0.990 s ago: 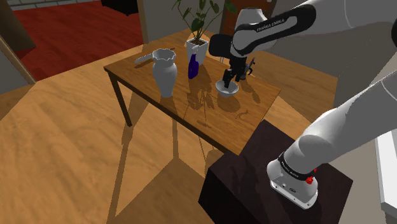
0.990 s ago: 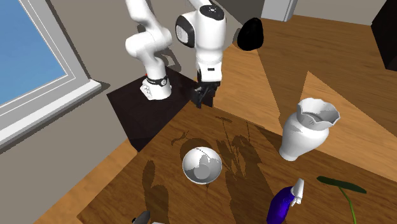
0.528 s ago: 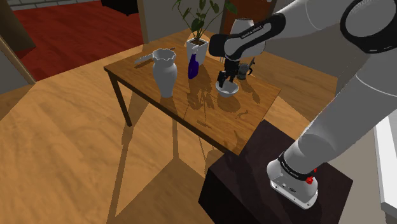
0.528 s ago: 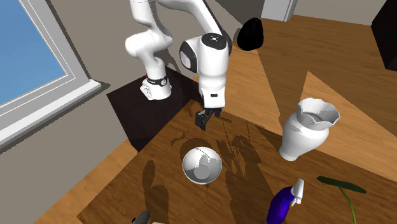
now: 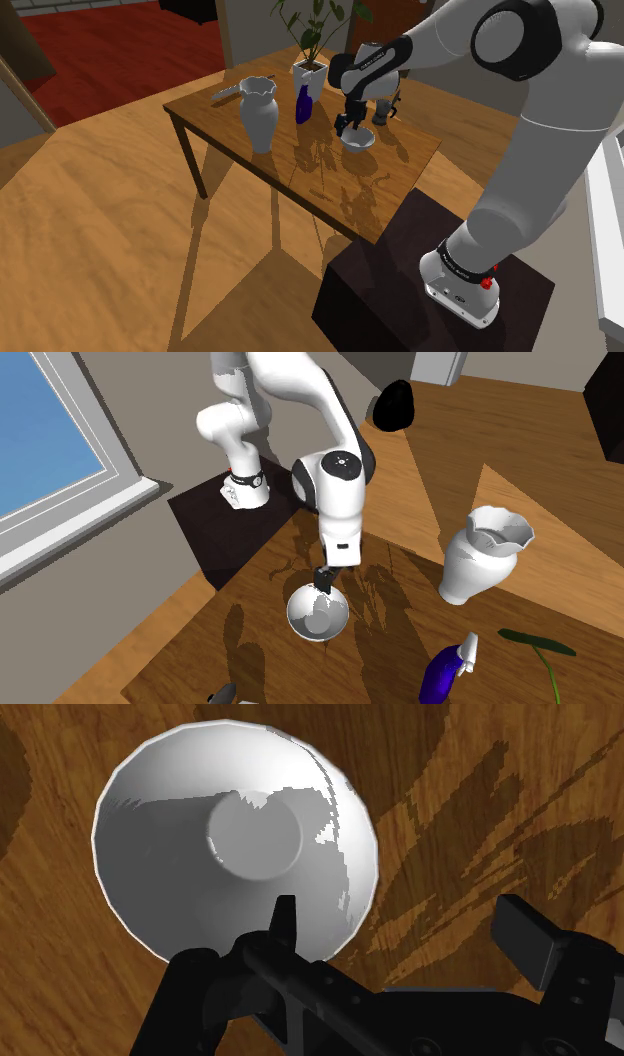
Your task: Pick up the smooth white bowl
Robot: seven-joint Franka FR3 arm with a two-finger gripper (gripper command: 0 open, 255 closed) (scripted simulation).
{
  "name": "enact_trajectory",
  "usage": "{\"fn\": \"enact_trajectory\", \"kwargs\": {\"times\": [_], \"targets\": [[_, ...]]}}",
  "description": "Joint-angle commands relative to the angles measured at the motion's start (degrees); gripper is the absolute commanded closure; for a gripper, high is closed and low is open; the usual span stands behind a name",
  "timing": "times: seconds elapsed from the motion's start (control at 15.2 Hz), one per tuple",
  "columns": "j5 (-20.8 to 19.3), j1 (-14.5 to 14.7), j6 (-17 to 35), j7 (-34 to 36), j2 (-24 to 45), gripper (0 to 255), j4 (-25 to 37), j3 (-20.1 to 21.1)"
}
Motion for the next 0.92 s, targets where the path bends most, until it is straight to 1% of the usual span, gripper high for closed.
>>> {"fn": "enact_trajectory", "kwargs": {"times": [0.0, 0.26, 0.46, 0.53, 0.86], "targets": [[0.45, -0.16, 1.21, -0.29, 1.82, 0, 0.74, 0.16], [1.07, -0.37, 3.73, -0.80, 4.12, 0, 0.50, 0.48], [1.16, -0.40, 4.09, -0.87, 4.47, 0, 0.48, 0.53], [1.16, -0.41, 4.11, -0.89, 4.45, 255, 0.44, 0.53], [1.15, -0.41, 4.09, -0.88, 4.42, 255, 0.44, 0.52]]}}
